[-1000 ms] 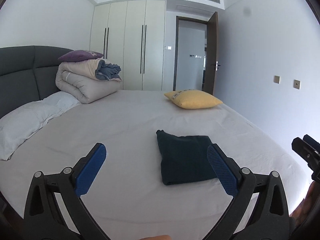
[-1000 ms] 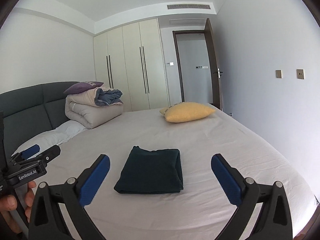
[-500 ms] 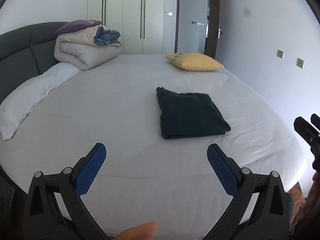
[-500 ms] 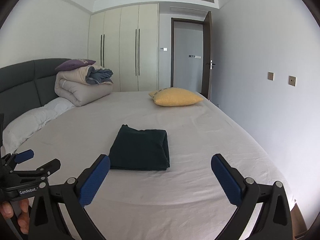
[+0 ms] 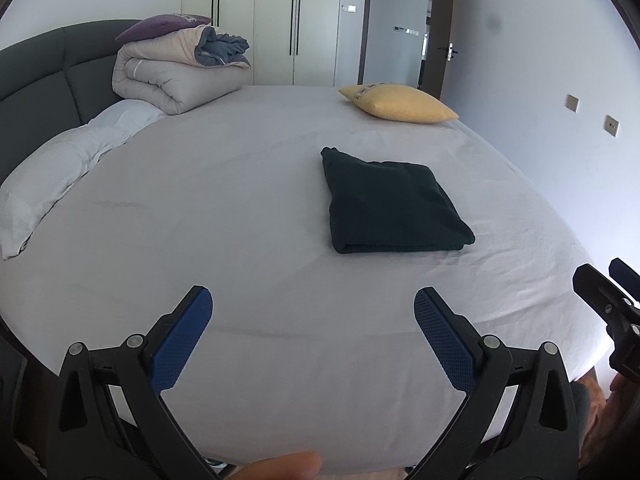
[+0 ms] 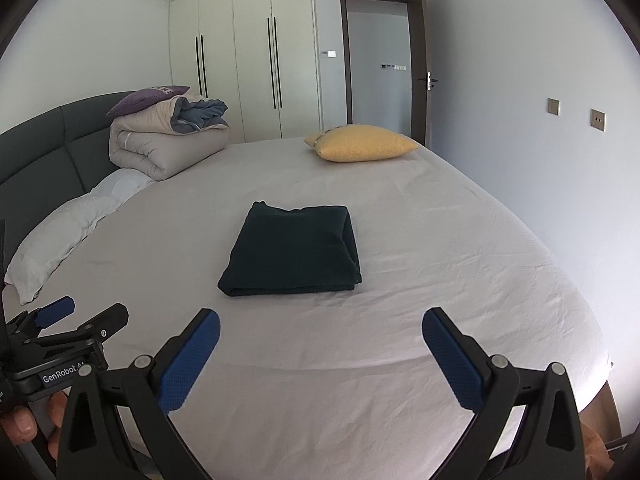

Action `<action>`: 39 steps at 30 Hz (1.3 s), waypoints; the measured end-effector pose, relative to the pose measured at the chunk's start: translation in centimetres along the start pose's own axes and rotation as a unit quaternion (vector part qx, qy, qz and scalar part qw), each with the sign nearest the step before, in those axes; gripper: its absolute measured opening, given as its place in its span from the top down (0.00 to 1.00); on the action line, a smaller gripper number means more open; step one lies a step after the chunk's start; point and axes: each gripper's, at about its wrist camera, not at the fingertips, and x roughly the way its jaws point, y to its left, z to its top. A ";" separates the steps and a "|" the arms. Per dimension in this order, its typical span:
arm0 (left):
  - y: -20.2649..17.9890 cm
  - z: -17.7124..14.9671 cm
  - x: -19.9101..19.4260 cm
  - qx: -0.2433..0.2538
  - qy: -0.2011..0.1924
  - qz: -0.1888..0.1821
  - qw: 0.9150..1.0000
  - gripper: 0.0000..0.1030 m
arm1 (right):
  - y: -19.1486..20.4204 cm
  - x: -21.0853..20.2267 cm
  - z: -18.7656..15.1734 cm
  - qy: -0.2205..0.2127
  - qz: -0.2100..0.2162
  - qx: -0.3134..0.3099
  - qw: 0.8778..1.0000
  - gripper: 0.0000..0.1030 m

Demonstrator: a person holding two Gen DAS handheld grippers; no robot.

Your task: Fold small clothes

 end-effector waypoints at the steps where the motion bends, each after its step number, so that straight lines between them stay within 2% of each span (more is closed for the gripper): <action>1: 0.1 0.1 0.1 0.000 0.001 -0.001 1.000 0.00 | 0.0 0.1 -0.1 0.002 -0.001 -0.002 1.000 0.00; 10: 0.5 -0.1 1.0 -0.009 0.006 -0.002 1.000 0.00 | 1.0 0.9 -1.0 0.017 -0.001 -0.013 1.000 0.00; 39: -0.1 -0.9 2.4 -0.015 0.014 0.001 1.000 0.00 | 1.3 1.5 -1.7 0.025 -0.007 -0.012 1.000 0.00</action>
